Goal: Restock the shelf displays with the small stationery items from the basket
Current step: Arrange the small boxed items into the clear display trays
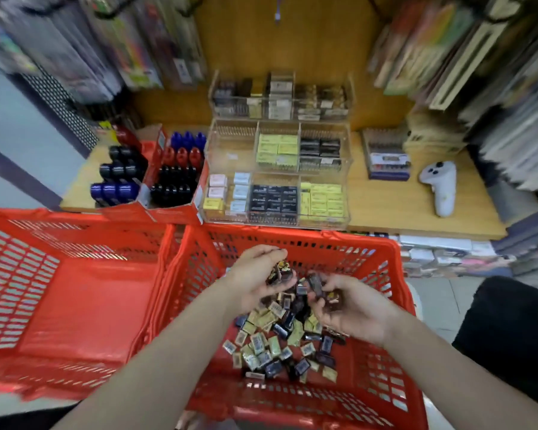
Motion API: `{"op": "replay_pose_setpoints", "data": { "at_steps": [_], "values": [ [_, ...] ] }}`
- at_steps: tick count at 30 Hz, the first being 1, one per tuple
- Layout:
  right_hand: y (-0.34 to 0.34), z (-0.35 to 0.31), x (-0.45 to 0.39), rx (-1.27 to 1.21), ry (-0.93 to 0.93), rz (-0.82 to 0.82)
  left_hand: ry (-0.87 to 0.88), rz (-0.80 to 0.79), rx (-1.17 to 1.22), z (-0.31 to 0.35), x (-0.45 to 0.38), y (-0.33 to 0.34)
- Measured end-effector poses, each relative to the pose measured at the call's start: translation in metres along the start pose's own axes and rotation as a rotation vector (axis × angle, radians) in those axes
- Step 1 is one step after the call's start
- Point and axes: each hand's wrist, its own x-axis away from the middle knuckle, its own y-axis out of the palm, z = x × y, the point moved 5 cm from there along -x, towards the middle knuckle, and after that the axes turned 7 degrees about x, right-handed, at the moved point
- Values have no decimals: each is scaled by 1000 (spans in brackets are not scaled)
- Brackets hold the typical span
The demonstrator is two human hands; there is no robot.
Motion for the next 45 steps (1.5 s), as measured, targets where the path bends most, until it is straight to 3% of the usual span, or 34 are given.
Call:
{"op": "replay_pose_setpoints", "data": {
  "at_steps": [2,7,12,16,20,26,35,40,45],
  "values": [
    [35,-23,34,89,-62,-79,65,-51,-52,32,26,13],
    [89,-86,104,452,-273,-49,187,-224,12,93,83,44],
    [108,-118,127,897,-526,125,237,-190,162,103,100,55],
    [120,-124,120,865,-582,102,216,-108,154,105,94,58],
    [115,-130,116,761,-504,109,194,-190,96,112,91,55],
    [124,-144,118,965,-690,101,142,-240,1,112,91,55],
    [144,-142,97,725,-681,55,257,-232,-47,122,89,50],
    [144,-148,95,944,-784,206,264,-200,-67,124,82,52],
    [154,-154,92,1111,-797,151,343,-193,-108,137,71,59]
  ]
}}
